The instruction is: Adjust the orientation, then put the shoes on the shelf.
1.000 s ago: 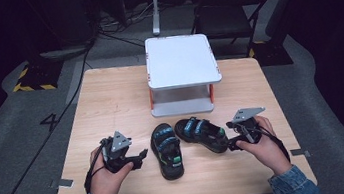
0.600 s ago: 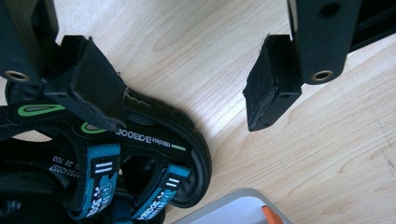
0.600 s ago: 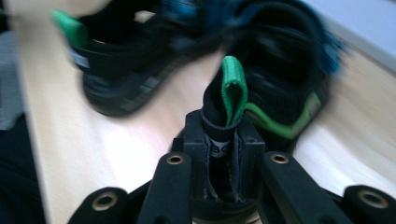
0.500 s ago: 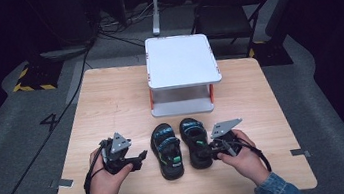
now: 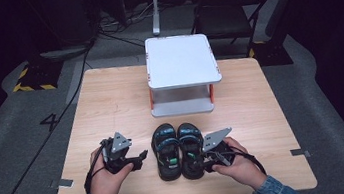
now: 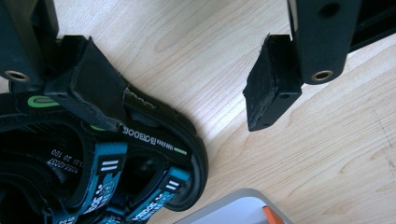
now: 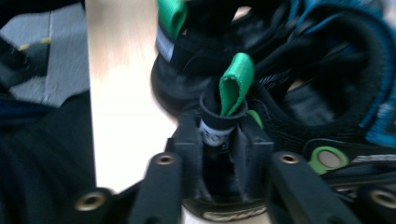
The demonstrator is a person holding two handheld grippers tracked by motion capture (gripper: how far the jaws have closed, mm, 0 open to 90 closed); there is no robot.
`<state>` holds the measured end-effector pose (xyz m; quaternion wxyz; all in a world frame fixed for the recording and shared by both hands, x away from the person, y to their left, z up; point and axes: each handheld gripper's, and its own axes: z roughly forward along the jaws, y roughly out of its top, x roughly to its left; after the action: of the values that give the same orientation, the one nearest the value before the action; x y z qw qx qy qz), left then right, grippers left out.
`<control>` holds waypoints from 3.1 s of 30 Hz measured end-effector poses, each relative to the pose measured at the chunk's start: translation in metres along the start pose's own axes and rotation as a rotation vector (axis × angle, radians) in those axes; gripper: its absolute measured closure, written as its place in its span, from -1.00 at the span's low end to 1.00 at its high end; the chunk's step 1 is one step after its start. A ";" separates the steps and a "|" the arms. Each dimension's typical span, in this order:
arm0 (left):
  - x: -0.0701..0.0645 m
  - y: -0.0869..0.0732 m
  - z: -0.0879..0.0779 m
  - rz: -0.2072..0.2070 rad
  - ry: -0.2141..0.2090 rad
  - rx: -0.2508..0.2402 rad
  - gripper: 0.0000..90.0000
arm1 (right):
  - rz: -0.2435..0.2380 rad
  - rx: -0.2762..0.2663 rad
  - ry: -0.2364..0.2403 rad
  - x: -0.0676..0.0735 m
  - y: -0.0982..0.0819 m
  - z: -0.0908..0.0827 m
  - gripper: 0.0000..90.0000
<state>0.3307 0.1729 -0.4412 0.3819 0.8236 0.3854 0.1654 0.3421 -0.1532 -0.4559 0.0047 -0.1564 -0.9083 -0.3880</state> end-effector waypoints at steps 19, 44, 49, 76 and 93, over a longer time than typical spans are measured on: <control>0.018 0.004 -0.009 -0.039 0.022 -0.036 -0.35 | 0.156 -0.168 -0.179 -0.008 0.003 -0.055 -0.34; 0.026 -0.002 -0.014 -0.061 0.051 -0.029 -0.35 | 0.263 -0.183 -0.233 0.020 0.027 -0.009 -0.08; 0.024 -0.006 -0.012 -0.056 0.050 -0.020 -0.35 | 0.298 -0.166 -0.228 0.024 0.033 0.006 -0.08; 0.020 -0.008 -0.007 -0.044 0.036 -0.004 -0.35 | 0.414 -0.093 -0.389 0.029 0.036 0.039 0.01; 0.018 -0.009 -0.003 -0.037 0.029 0.011 -0.35 | 0.358 -0.045 -0.437 0.035 0.036 0.044 0.19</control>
<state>0.3362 0.1919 -0.4464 0.3748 0.8159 0.4070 0.1679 0.3242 -0.0887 -0.4571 -0.1262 -0.3943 -0.8368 -0.3583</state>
